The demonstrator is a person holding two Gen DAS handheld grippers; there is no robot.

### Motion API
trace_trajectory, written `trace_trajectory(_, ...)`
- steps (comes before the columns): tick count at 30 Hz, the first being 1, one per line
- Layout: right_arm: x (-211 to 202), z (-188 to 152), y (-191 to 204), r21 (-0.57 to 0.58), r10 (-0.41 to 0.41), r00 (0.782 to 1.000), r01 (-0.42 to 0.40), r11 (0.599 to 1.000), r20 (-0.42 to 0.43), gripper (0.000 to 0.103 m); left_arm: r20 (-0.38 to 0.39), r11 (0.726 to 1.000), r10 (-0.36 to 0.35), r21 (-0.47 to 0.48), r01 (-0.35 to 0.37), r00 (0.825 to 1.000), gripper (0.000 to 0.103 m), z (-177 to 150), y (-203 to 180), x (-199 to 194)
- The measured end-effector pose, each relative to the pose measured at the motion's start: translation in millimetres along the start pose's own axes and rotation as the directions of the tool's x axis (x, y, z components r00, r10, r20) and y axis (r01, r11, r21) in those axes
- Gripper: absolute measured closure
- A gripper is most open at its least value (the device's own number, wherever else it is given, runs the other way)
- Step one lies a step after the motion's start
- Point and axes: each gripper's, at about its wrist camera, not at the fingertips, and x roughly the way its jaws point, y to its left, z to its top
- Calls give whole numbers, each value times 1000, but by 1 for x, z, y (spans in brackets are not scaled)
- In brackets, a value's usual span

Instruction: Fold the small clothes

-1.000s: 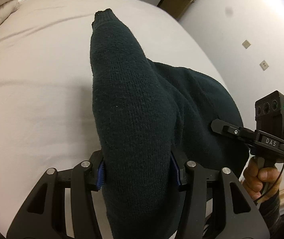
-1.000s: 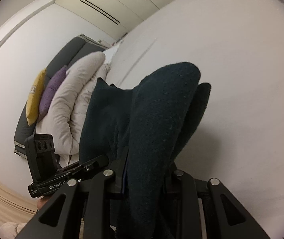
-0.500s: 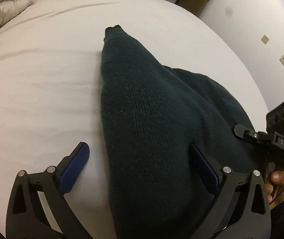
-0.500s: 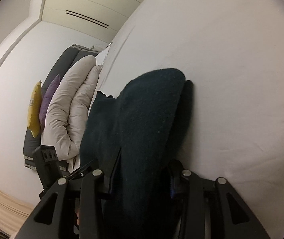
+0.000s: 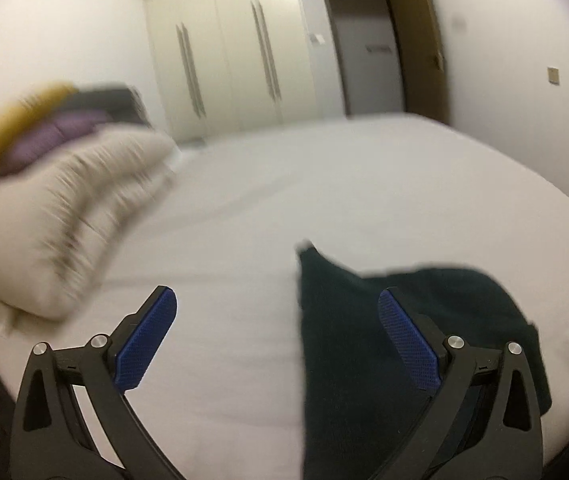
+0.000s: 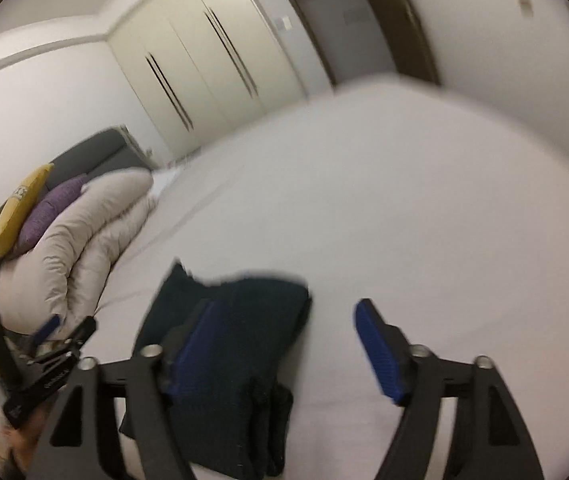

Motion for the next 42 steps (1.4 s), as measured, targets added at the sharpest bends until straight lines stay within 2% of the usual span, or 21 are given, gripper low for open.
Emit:
trace_trajectory(2, -35, 10, 15, -36, -5, 991, 10, 999, 133, 0, 21, 999, 37, 5, -37, 999, 0, 20, 40, -46)
trace_trajectory(4, -63, 17, 27, -58, -1, 968, 16, 998, 252, 0, 18, 998, 64, 7, -64, 998, 0, 41, 51, -81)
trace_trajectory(6, -93, 23, 39, -88, 9, 933, 24, 996, 361, 0, 18, 998, 48, -35, -47, 999, 0, 53, 60, -105)
trace_trajectory(8, -111, 28, 50, -111, 22, 917, 25, 994, 397, 0, -15, 996, -3, -93, 1, 1000, 0, 58, 69, -119)
trace_trajectory(10, -124, 34, 58, -127, 41, 915, 12, 992, 402, 0, -41, 991, -39, -127, 34, 998, 0, 63, 73, -132)
trace_trajectory(14, -137, 37, 71, -158, 24, 934, 35, 987, 356, 0, -69, 991, -69, -117, 61, 995, 0, 65, 74, -151)
trace_trajectory(17, -136, 29, 73, -157, -39, 953, 90, 983, 300, 0, -112, 991, -87, -113, 74, 990, 0, 55, 74, -145)
trace_trajectory(20, -118, 20, 69, -97, -138, 970, 160, 982, 201, 0, -162, 985, -134, -132, 113, 978, 0, 39, 76, -133)
trace_trajectory(23, -99, 8, 62, -40, -166, 982, 170, 985, 92, 0, -201, 980, -164, -149, 135, 966, 0, 18, 77, -114)
trace_trajectory(26, -87, -4, 65, -40, -183, 983, 184, 982, 34, 0, -230, 979, -167, -155, 133, 959, 0, 6, 76, -103)
trace_trajectory(31, -75, -19, 80, -115, -206, 978, 203, 972, -18, 0, -261, 972, -176, -200, 125, 949, 0, -8, 77, -91)
trace_trajectory(33, -70, -24, 85, -130, -205, 978, 198, 972, -43, 0, -272, 973, -180, -191, 130, 945, 0, -9, 73, -89)
trace_trajectory(37, -64, -35, 87, -131, -197, 977, 185, 974, -86, 0, -258, 981, -150, -159, 111, 955, 0, -10, 70, -93)
trace_trajectory(42, -56, -42, 93, -144, -201, 973, 184, 972, -110, 0, -288, 974, -184, -178, 136, 940, 0, -16, 68, -91)
